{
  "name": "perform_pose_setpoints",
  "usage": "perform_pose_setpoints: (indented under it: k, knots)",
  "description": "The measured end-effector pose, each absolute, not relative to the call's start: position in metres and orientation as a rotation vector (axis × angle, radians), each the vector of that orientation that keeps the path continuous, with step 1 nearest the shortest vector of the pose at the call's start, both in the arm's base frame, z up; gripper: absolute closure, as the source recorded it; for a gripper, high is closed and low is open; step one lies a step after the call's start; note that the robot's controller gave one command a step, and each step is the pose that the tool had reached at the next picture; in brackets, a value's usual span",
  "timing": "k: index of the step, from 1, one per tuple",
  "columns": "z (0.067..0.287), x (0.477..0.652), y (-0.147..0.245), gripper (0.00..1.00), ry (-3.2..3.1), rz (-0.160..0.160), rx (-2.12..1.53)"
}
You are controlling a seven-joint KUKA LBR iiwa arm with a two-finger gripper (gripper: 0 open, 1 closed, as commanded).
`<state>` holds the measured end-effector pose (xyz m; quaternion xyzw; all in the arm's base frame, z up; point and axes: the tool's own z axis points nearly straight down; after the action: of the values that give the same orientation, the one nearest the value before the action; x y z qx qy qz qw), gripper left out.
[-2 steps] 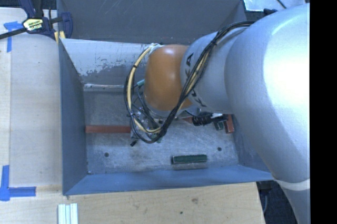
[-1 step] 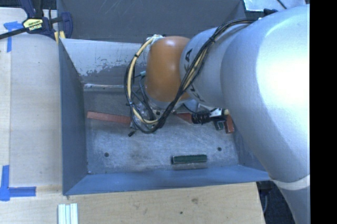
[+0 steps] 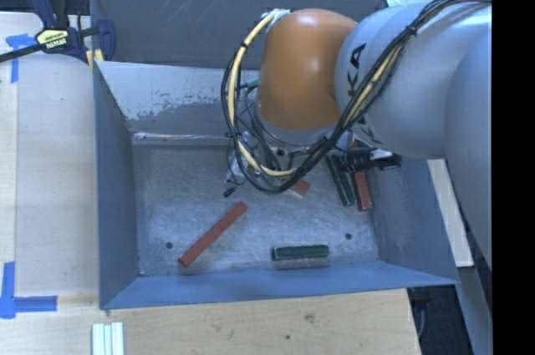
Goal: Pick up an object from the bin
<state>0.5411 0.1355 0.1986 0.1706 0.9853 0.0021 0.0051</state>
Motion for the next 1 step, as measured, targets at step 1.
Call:
perform_pose_setpoints:
  k: [1]
  knots:
    - [0.4343,0.5204,0.1422,1.0,3.129,0.005,0.077]
